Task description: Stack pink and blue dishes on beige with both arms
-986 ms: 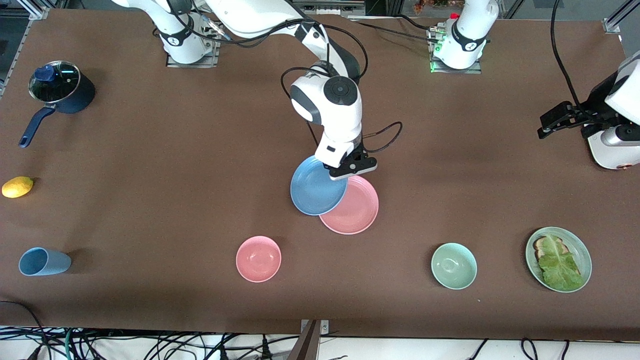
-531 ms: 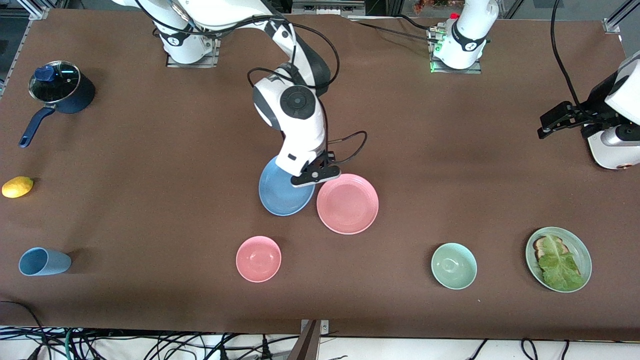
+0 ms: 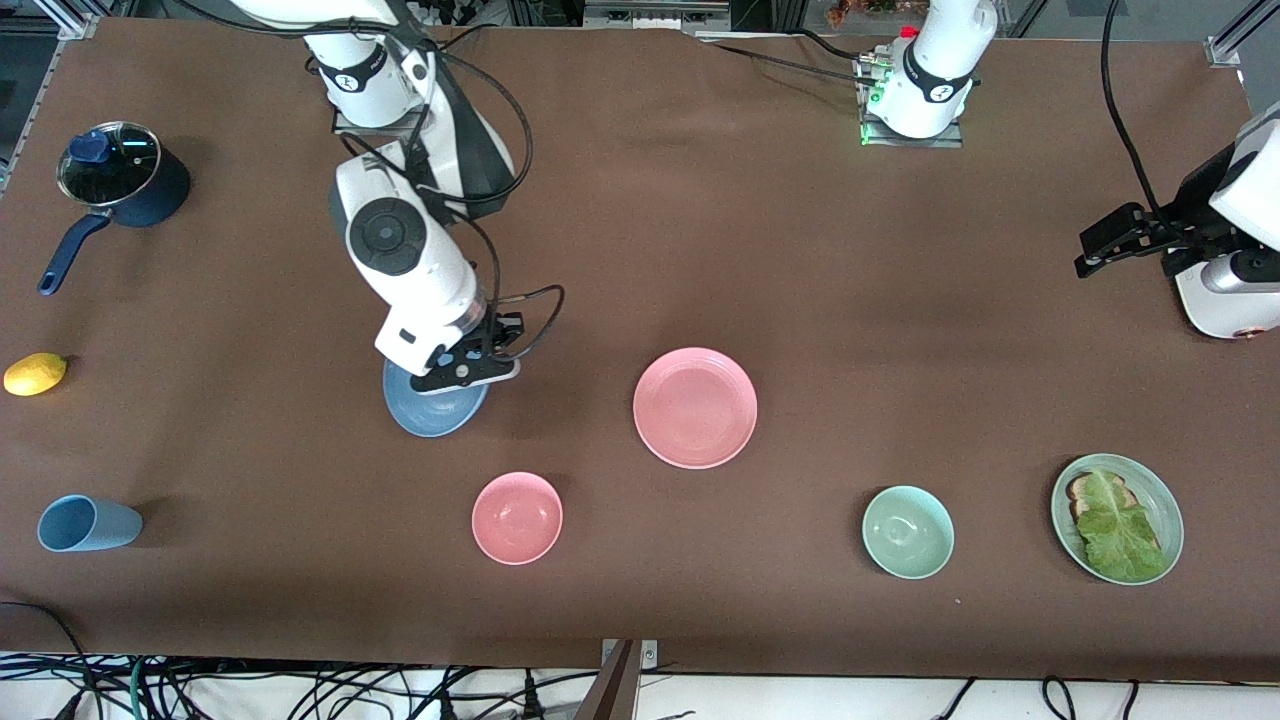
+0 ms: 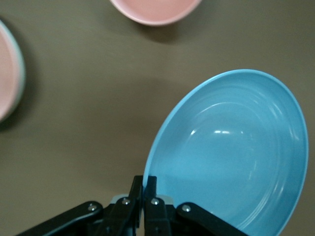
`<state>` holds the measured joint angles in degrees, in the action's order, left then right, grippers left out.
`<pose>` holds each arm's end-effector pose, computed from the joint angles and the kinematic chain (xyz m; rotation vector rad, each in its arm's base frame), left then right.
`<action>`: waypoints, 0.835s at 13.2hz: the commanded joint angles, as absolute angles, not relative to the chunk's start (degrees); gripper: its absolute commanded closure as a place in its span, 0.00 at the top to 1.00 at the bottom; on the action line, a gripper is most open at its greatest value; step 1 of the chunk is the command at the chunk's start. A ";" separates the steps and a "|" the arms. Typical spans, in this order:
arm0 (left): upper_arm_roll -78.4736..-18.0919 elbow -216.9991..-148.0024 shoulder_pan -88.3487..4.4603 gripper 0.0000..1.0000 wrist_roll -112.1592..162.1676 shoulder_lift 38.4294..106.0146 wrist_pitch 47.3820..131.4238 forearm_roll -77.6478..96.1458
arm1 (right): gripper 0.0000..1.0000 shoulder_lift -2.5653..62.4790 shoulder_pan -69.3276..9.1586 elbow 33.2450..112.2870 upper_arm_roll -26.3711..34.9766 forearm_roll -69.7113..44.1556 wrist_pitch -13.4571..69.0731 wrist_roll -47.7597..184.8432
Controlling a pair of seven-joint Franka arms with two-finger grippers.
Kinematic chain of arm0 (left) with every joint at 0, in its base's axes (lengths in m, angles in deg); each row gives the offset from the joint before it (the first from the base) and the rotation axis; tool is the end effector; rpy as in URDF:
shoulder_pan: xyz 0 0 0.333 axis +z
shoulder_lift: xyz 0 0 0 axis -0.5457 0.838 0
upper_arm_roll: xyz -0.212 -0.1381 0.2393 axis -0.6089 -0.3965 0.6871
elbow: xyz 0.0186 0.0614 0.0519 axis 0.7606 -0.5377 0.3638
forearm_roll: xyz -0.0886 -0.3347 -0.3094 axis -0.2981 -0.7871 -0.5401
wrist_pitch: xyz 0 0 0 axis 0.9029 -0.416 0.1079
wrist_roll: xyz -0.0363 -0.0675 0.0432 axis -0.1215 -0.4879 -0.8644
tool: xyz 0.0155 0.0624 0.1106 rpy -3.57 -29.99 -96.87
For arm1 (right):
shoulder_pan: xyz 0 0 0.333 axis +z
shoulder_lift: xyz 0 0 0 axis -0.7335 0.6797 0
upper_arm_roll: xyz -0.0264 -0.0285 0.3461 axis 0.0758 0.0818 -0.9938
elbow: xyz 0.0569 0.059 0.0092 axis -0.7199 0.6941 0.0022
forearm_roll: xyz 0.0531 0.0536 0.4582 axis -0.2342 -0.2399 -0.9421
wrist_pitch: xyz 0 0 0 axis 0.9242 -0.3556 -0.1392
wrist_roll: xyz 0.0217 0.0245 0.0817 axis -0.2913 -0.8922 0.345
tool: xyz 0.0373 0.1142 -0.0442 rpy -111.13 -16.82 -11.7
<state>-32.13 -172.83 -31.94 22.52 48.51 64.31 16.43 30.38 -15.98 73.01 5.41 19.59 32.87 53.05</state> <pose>0.6413 -0.0143 0.6188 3.1076 0.0834 -0.0013 0.6565 0.3136 0.3081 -3.1150 -0.3356 0.0718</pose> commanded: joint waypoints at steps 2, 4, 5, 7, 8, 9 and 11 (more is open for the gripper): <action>-32.15 -171.29 -32.01 1.00 21.45 49.15 63.12 16.40 | 0.00 30.65 -23.79 77.19 4.04 21.08 34.79 60.06; -32.24 -171.21 -32.02 1.00 21.54 49.24 63.12 16.40 | 0.00 32.76 -25.73 77.19 4.04 21.25 37.15 61.31; -32.16 -171.21 -32.02 1.00 21.54 49.15 63.12 16.31 | 0.00 34.08 -26.09 77.19 4.04 21.34 38.73 61.49; -32.15 -171.21 -32.02 1.00 21.54 49.15 63.12 16.31 | 0.00 36.28 -26.53 76.76 4.13 21.43 40.85 61.49; -32.24 -171.29 -32.02 1.00 21.54 49.24 63.12 16.39 | 0.00 37.33 -27.75 76.23 4.13 21.34 41.82 61.49; -32.24 -171.21 -32.02 1.00 21.63 49.24 63.12 16.40 | 0.00 38.47 -28.37 75.70 4.04 21.17 42.70 61.40; -32.24 -171.21 -32.02 1.00 21.54 49.24 63.12 16.31 | 0.02 41.20 -28.38 74.65 4.04 20.99 44.45 60.79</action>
<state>-32.26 -172.83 -31.97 22.52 48.59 64.29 16.43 38.69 -26.99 76.48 5.28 20.37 43.12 61.52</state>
